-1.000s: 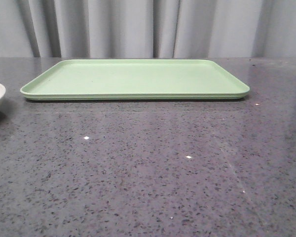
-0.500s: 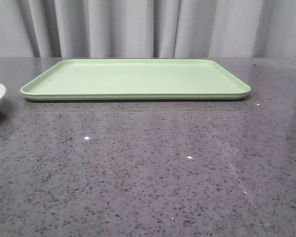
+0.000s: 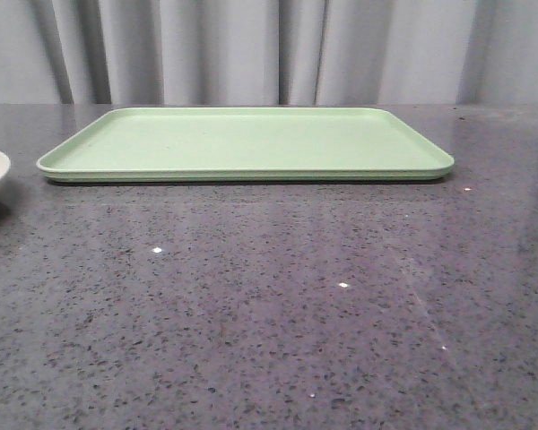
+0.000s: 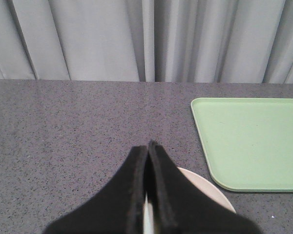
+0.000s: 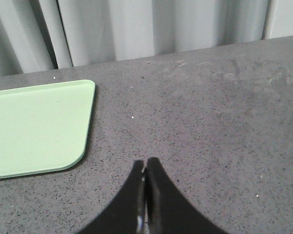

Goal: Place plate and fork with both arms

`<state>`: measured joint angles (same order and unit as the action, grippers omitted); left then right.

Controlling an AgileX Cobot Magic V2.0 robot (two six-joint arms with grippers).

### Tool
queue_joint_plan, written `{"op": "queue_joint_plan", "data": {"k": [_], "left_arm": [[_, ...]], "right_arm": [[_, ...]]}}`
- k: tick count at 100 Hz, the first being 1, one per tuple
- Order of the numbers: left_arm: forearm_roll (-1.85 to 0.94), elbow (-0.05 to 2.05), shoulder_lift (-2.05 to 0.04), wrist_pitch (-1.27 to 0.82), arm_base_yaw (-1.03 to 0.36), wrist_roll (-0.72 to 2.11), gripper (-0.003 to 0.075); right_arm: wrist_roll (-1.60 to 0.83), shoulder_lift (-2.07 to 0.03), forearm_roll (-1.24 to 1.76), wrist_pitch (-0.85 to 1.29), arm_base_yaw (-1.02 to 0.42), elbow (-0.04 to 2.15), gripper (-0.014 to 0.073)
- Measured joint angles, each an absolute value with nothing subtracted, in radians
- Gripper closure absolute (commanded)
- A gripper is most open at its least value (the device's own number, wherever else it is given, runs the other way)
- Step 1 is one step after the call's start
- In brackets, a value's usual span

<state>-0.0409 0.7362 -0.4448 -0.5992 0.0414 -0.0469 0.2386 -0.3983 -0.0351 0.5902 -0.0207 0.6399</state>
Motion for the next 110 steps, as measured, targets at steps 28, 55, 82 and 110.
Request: {"op": "queue_joint_plan", "data": {"k": [28,55,82,110], "left_arm": [[-0.041,0.824,-0.605,-0.636,0.041,-0.047,0.0741],[-0.041,0.834,-0.648,-0.649,0.041,-0.047,0.0667],[0.000,0.834,-0.648,-0.662,0.041,-0.047,0.0288],[0.097,0.839,-0.658,-0.725,0.043,-0.083,0.0244]], "right_arm": [[0.237,-0.626,-0.035,0.696,-0.021,0.804,0.0661],[0.237,-0.685,-0.035,0.701,-0.021,0.825,0.0660],[0.237,-0.687,-0.035,0.706,-0.021,0.825,0.0606],[0.237,-0.721,-0.035,0.707,-0.021,0.825,0.0245]]}}
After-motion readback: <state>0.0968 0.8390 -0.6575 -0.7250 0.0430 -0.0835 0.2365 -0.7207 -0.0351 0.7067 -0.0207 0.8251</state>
